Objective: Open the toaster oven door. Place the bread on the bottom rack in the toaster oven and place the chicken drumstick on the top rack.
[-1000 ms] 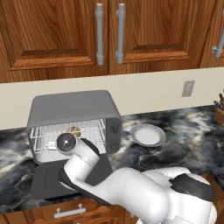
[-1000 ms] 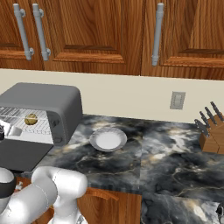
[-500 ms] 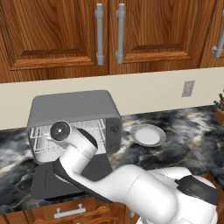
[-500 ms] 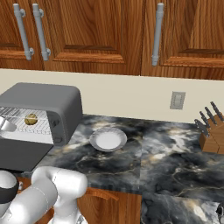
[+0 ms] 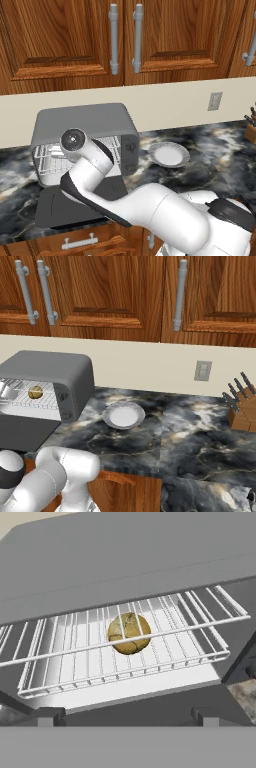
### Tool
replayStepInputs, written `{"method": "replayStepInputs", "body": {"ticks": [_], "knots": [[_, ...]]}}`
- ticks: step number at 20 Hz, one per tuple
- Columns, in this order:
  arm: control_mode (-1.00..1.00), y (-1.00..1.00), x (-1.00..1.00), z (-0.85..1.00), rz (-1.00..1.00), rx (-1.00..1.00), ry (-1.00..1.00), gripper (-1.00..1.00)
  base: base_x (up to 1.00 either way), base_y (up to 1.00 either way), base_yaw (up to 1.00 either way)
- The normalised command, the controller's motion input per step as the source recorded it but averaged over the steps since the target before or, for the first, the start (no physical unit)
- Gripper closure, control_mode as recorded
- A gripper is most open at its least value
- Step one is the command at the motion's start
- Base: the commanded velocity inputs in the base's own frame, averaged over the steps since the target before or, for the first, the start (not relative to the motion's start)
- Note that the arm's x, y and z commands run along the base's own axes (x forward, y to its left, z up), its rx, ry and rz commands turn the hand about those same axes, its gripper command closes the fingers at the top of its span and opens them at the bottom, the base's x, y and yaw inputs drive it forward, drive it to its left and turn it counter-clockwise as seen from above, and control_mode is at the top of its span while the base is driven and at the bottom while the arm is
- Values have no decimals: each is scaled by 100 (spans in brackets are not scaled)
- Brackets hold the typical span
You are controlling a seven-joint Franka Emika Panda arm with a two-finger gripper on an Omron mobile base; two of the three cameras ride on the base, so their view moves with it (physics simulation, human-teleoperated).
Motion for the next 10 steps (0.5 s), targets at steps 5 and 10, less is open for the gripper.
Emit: {"method": "replayStepInputs", "body": {"ticks": [5, 10], "knots": [[-100, -8, 1, 3, 22, 2, -1, -100, 0, 0, 0], [-100, -3, 1, 5, 1, 8, 0, -100, 0, 0, 0]]}}
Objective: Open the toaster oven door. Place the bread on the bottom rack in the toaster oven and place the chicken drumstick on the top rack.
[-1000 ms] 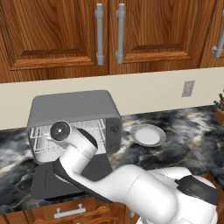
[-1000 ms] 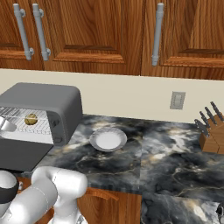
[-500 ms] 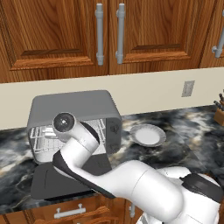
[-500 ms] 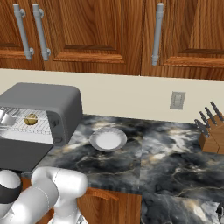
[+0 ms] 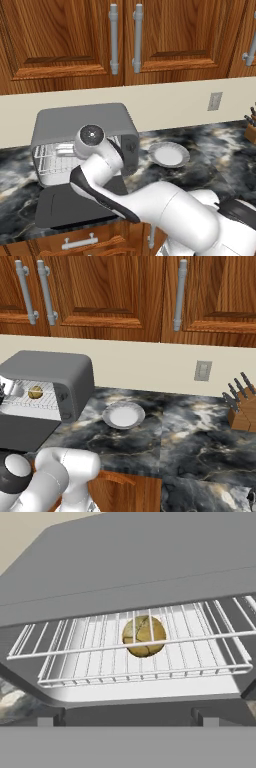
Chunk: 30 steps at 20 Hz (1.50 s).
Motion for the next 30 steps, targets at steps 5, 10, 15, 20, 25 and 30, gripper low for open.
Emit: {"method": "replayStepInputs", "body": {"ticks": [5, 10, 15, 20, 25, 30], "knots": [[-100, 0, 0, 0, -1, 8, -6, -100, 0, 0, 0], [-100, 0, 0, 0, -6, 9, -6, -100, 0, 0, 0], [-100, 0, 4, 0, -15, 10, 0, -100, 0, 0, 0], [-100, 0, 1, 0, -14, 14, 0, -100, 0, 0, 0], [-100, 5, -6, -8, -10, 9, 0, -100, 0, 0, 0], [-100, 1, -4, -10, -7, 3, -3, -100, 0, 0, 0]]}}
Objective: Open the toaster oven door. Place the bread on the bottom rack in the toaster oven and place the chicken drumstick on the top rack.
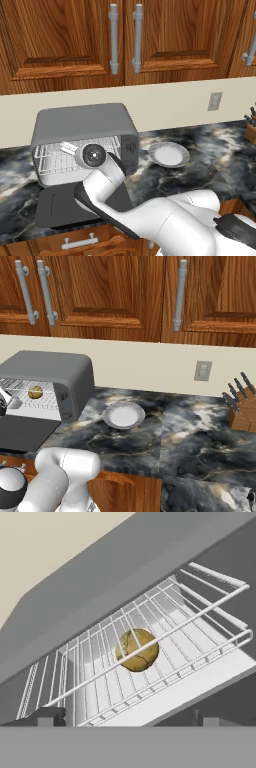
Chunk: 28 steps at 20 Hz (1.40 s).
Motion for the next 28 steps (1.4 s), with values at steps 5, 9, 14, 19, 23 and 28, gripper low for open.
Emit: {"method": "replayStepInputs", "body": {"ticks": [5, 9, 14, 19, 23, 28], "knots": [[-100, 2, 0, -8, -8, 1, -6, -100, 0, 0, 0], [-100, 5, 1, -9, -11, 0, -17, -100, 0, 0, 0], [-100, 6, 6, -2, -10, -1, -13, -100, 0, 0, 0], [-100, 1, 12, 0, -10, -1, -3, -100, 0, 0, 0], [-100, 1, 15, 0, -7, 0, 0, -100, 0, 0, 0], [-100, 3, 11, -8, -4, 0, 0, -100, 0, 0, 0]]}}
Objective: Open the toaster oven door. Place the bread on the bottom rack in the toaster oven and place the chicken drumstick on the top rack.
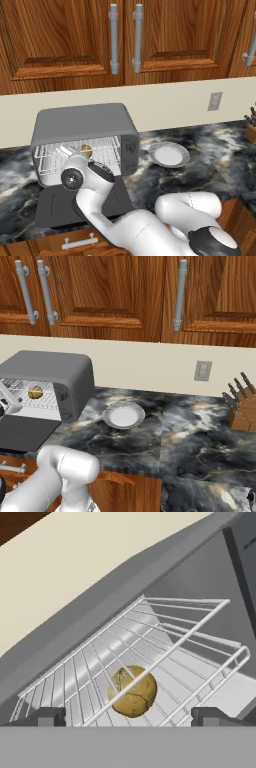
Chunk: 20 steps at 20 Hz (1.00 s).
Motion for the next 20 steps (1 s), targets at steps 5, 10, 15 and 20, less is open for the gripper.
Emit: {"method": "replayStepInputs", "body": {"ticks": [5, 10, 15, 20], "knots": [[-100, 9, 5, -19, 0, -1, 0, -100, 0, 0, 0], [-100, 2, 15, -6, 0, 0, 0, -100, 0, 0, 0], [-100, 3, 14, -10, 0, 0, 0, -100, 0, 0, 0], [-100, 5, 12, -13, 0, 0, 0, -100, 0, 0, 0]]}}
